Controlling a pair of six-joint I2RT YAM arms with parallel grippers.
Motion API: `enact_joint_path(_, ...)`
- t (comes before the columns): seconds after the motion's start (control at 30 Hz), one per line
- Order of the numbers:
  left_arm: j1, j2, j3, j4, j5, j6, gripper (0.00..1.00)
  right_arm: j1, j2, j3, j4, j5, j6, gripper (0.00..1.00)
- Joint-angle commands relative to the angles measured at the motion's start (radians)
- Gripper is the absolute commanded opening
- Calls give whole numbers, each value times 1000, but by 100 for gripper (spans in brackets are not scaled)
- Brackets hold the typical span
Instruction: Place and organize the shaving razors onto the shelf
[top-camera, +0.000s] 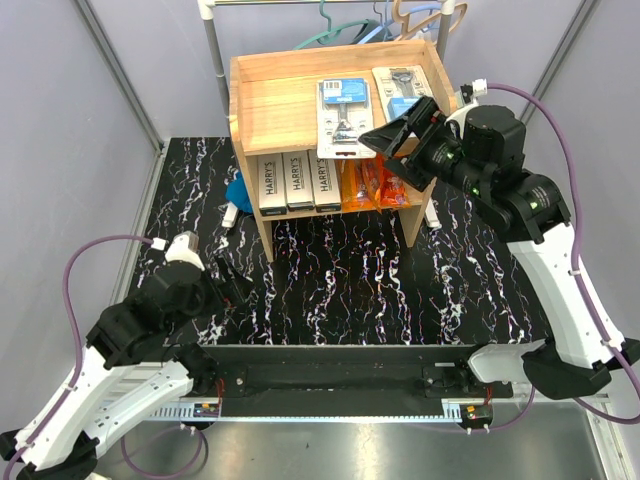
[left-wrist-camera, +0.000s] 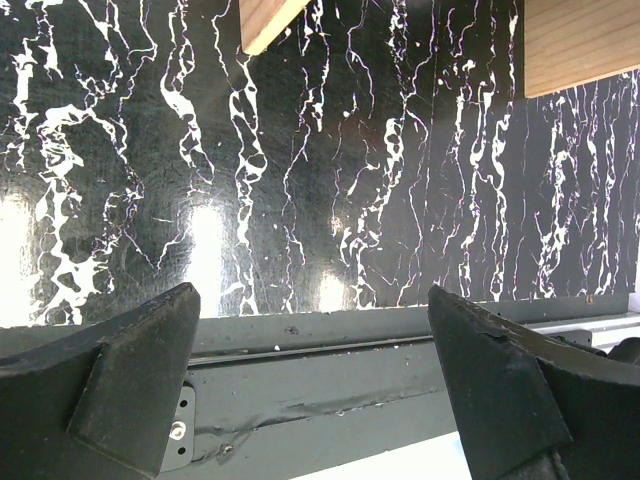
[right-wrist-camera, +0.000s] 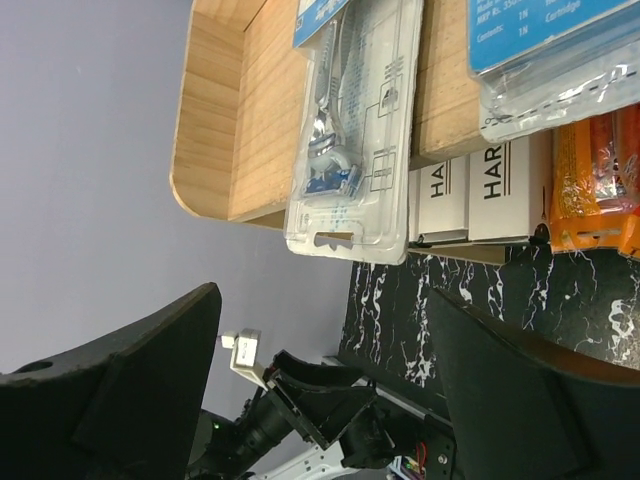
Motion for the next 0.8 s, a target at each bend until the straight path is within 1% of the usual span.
enact_joint_path(0.0, 1, 18, -5, 54, 20, 15, 99, -5, -22, -5, 13, -46, -4, 91)
enact_joint_path(0.17, 1, 23, -17, 61, 26, 12, 99, 3, -21, -38, 31, -85, 6, 80)
enact_joint_path(0.23, 1, 24, -20, 67, 28, 12, 99, 10, -18, -52, 42, -97, 9, 71)
enact_joint_path(0.27, 1, 24, -22, 67, 28, 12, 99, 13, -13, -55, 56, -105, 8, 62)
enact_joint_path(0.37, 1, 26, -23, 69, 28, 12, 99, 27, 4, -63, 83, -122, 14, 46)
enact_joint_path(0.4, 0, 28, -23, 67, 28, 12, 99, 32, 7, -61, 88, -126, 13, 34)
enact_joint_path(0.43, 1, 28, -23, 69, 28, 11, 99, 41, 16, -60, 93, -126, 14, 25)
enact_joint_path(0.47, 0, 28, -23, 67, 28, 11, 99, 44, 27, -55, 96, -126, 11, 18)
enact_joint_path(0.5, 0, 28, -26, 69, 28, 11, 99, 46, 31, -49, 97, -123, 9, 7)
enact_joint_path(0.57, 1, 28, -25, 69, 29, 12, 99, 50, 44, -46, 102, -115, 6, 1)
enact_joint_path(0.6, 0, 28, -26, 67, 31, 12, 99, 50, 47, -44, 102, -100, 2, 0)
enact_joint_path(0.77, 1, 26, -25, 67, 28, 15, 99, 50, 83, -48, 99, -71, -17, 0)
